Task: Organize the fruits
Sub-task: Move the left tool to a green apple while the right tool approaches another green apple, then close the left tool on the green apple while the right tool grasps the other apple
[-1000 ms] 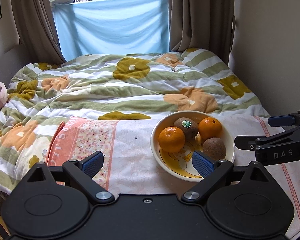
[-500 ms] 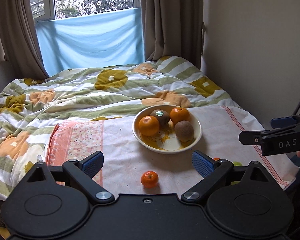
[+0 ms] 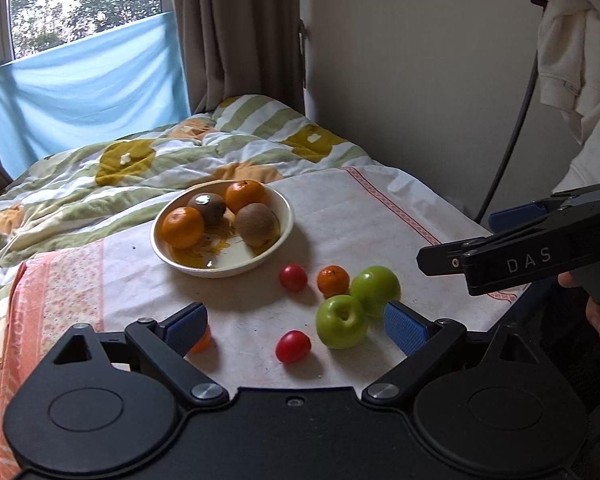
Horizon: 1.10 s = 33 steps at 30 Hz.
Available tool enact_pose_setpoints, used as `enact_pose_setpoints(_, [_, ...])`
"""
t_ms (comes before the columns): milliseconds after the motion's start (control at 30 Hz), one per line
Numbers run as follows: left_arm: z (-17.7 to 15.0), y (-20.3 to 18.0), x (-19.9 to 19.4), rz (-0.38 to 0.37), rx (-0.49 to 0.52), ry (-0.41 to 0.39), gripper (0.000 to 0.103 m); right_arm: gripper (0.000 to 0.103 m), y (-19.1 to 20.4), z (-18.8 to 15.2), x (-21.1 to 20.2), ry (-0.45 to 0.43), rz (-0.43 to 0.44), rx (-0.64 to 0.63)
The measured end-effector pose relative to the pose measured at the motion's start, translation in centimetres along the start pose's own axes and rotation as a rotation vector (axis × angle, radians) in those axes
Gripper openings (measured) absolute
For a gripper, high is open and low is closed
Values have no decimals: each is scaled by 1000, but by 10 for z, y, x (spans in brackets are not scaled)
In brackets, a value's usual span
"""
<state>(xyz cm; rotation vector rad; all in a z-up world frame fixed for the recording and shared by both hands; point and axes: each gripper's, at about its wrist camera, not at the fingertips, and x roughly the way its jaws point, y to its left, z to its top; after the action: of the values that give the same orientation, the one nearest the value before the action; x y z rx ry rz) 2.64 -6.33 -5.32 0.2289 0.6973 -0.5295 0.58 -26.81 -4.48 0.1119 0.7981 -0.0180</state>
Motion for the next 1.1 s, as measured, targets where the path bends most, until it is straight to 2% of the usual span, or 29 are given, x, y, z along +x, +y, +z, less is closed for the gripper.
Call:
enact_pose_setpoints(167, [-7, -16, 43, -28, 47, 25, 95, 103, -18, -10, 27, 7, 3, 95])
enact_pose_setpoints(300, [-12, -25, 74, -46, 62, 44, 94, 103, -26, -17, 44, 17, -9, 123])
enact_pose_setpoints(500, [-15, -32, 113, -42, 85, 80, 90, 103, -34, -19, 65, 27, 17, 165])
enact_pose_setpoints(767, [-22, -34, 139, -81, 93, 132, 77, 101, -30, -20, 93, 53, 38, 170])
enact_pose_setpoints(900, [-22, -34, 144, -84, 96, 132, 75, 98, -29, -19, 103, 66, 48, 182])
enact_pose_setpoints(1000, [-23, -35, 147, -74, 104, 140, 60, 97, -28, -19, 108, 75, 56, 191])
enact_pose_setpoints(1100, [-23, -34, 150, -81, 113, 144, 58, 93, -27, -19, 112, 87, 64, 190])
